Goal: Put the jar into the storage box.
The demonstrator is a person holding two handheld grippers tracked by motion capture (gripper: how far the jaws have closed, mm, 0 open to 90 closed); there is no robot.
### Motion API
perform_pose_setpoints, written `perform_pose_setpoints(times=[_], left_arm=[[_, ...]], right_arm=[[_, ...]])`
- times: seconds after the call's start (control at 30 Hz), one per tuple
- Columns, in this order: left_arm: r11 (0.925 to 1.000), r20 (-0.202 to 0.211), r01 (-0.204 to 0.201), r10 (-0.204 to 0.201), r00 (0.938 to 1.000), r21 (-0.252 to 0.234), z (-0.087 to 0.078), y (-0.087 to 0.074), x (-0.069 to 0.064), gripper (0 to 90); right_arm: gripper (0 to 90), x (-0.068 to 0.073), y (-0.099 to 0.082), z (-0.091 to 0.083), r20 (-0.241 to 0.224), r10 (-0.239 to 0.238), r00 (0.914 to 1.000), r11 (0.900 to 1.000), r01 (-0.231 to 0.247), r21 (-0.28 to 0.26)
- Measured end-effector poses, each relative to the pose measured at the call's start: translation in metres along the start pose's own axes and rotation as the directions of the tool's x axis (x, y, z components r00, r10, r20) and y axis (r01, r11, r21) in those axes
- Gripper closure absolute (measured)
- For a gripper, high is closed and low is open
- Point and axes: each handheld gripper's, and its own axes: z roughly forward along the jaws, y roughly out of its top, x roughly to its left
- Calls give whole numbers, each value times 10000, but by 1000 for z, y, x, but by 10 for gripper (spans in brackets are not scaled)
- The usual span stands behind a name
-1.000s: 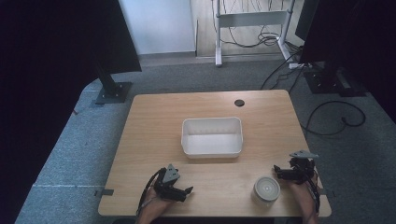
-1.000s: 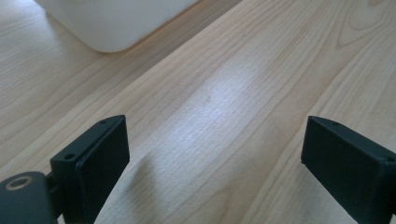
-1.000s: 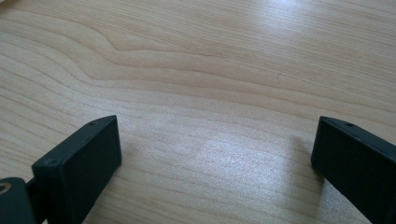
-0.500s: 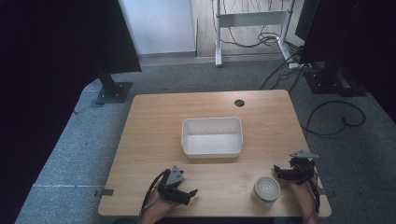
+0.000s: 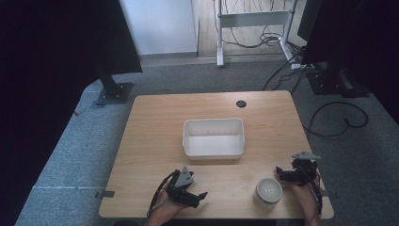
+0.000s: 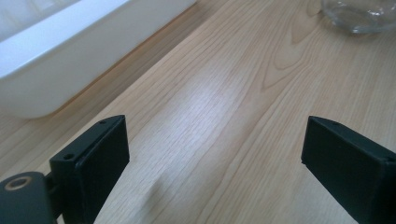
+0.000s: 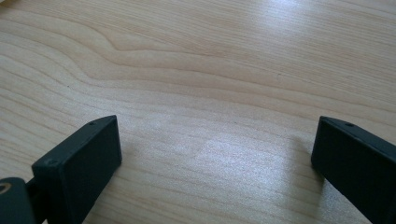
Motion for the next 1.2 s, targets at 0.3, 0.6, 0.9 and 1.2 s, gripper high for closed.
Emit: perform_pose_setpoints(times=[0.3,0.6,0.9,1.2], left_arm=[[9999,236,-162,162,9996,-38,9,10,-10,78],[9992,398,-330,339,9986,-237,16,22,-19,78],[9980,686,-556,575,9960,-290,27,32,-31,77],[9965,1043,-774,804,9913,-324,38,42,-43,71]], right_arm=[[13,0,0,0,0,-8,10000,10000,8,-1],[13,0,0,0,-1,-6,10000,10000,6,2],[12,0,0,0,-2,-4,10000,10000,4,2],[12,0,0,0,-4,-5,10000,10000,5,2]])
